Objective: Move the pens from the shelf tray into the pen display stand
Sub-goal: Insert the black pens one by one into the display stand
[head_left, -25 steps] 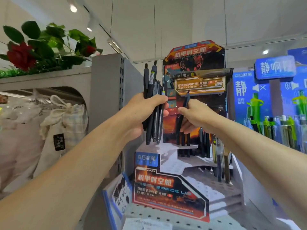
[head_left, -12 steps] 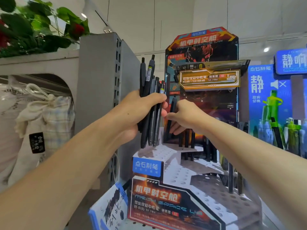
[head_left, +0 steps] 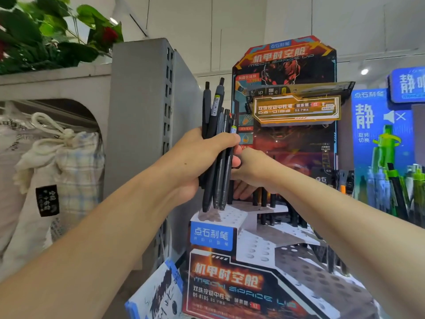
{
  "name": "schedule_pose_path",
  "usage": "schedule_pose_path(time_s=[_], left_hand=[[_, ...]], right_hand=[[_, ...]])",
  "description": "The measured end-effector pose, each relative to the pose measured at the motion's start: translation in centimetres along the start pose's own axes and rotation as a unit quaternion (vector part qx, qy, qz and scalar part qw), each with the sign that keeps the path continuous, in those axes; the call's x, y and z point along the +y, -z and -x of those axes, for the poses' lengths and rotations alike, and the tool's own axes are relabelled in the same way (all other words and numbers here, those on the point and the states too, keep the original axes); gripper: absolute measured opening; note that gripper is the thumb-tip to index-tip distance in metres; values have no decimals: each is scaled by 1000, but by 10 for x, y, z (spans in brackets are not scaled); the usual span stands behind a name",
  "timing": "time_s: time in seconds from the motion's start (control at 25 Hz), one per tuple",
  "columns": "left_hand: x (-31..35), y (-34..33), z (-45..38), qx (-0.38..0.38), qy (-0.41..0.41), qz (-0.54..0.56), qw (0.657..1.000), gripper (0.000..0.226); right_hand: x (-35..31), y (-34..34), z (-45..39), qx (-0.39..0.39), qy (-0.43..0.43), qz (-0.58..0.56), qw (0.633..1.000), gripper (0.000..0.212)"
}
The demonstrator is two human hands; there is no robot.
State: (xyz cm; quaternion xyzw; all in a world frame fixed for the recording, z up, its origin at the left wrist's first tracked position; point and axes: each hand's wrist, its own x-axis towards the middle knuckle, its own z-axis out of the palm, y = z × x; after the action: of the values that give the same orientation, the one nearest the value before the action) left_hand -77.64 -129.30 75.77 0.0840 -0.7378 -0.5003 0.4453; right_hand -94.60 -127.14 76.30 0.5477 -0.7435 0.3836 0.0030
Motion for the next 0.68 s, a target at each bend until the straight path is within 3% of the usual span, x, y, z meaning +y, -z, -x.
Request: schedule_pose_path(time_s=[0.36, 0.68], left_hand=[[-2, 0, -1, 1, -10, 20, 1000, 24], [0, 0, 1, 0, -2, 21, 1000, 21]], right_hand=[[10, -2, 0, -44, -25, -31, 998, 30], [6, -6, 4, -19, -5, 9, 1000, 30]])
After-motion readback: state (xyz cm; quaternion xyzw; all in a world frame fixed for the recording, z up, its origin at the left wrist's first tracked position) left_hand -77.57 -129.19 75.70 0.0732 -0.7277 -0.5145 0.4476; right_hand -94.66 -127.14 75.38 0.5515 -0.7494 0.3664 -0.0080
